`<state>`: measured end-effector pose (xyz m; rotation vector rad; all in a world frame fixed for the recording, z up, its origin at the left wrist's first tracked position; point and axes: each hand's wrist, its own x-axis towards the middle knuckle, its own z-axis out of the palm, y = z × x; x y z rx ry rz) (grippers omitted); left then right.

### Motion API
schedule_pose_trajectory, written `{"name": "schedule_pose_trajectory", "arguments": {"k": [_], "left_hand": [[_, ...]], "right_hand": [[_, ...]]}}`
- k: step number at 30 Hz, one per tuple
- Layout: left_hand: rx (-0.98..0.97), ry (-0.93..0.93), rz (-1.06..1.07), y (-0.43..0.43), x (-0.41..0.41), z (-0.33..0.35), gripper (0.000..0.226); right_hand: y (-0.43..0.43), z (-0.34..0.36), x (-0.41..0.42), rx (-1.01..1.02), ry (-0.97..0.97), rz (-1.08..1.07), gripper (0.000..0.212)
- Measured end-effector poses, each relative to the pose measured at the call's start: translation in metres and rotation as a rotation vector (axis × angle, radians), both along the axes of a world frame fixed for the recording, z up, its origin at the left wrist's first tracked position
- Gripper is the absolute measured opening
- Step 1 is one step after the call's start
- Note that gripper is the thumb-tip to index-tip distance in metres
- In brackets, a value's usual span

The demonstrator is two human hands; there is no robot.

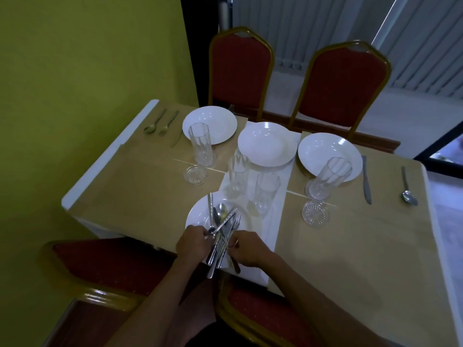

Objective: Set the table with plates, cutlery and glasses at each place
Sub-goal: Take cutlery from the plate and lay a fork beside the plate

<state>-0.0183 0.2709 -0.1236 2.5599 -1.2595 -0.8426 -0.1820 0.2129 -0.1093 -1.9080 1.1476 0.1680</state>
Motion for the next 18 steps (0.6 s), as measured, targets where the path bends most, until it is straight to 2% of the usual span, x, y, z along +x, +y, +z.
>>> {"name": "schedule_pose_trajectory", "arguments": {"k": [6, 10, 13, 15, 18], "left_hand": [[0.025, -0.014, -0.023, -0.005, -0.001, 0.002, 0.020], [-0.004, 0.022, 0.013, -0.004, -0.003, 0.015, 0.031], [-0.067, 0.100, 0.018, -0.003, -0.013, 0.029, 0.026], [-0.127, 0.176, -0.050, -0.004, -0.031, 0.040, 0.022], [-0.182, 0.307, -0.158, -0.011, -0.066, 0.052, 0.020]], "right_hand": [[-0.005, 0.010, -0.003, -0.007, -0.006, -0.057, 0.019], [-0.006, 0.015, -0.013, -0.033, -0.029, -0.104, 0.022], [-0.004, 0.019, -0.025, -0.012, -0.072, -0.186, 0.035], [0.000, 0.023, -0.037, 0.005, -0.124, -0.274, 0.041], [0.006, 0.033, -0.061, -0.005, -0.202, -0.440, 0.037]]}}
